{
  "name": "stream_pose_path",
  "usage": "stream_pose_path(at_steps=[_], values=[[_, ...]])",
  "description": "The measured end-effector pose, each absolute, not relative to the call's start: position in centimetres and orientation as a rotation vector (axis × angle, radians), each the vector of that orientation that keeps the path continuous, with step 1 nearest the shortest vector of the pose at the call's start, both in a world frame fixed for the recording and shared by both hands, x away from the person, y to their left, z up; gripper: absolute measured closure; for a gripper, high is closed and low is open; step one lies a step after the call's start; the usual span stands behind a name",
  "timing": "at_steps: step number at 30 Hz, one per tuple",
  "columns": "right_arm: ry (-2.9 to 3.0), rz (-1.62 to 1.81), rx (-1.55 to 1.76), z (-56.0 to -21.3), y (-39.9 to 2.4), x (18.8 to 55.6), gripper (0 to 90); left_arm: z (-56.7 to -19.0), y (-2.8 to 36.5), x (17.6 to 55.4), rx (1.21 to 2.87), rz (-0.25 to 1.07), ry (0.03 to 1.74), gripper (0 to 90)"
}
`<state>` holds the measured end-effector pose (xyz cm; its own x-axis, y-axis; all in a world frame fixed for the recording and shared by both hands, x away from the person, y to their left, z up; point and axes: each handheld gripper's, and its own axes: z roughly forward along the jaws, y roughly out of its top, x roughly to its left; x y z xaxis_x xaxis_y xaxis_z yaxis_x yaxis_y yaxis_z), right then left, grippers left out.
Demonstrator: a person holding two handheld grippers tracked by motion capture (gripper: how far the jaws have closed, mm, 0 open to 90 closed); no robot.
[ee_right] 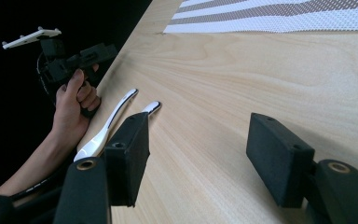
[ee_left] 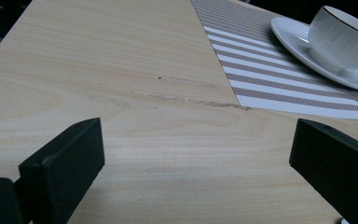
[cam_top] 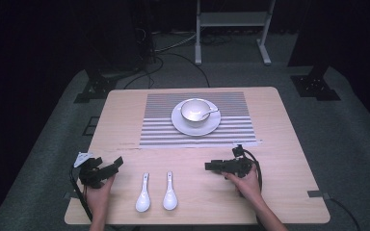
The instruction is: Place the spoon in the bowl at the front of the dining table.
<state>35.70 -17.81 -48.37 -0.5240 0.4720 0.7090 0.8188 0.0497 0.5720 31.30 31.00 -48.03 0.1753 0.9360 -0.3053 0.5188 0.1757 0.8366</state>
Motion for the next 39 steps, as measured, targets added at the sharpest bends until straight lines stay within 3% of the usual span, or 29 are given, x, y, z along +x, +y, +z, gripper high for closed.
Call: stream_pose_path(at_steps=[39], values=[[-1.984,-1.515,-1.253,-48.3,-19.0,31.5,37.1,-48.0,31.0,31.3,1.476,0.541,1.475,1.8]])
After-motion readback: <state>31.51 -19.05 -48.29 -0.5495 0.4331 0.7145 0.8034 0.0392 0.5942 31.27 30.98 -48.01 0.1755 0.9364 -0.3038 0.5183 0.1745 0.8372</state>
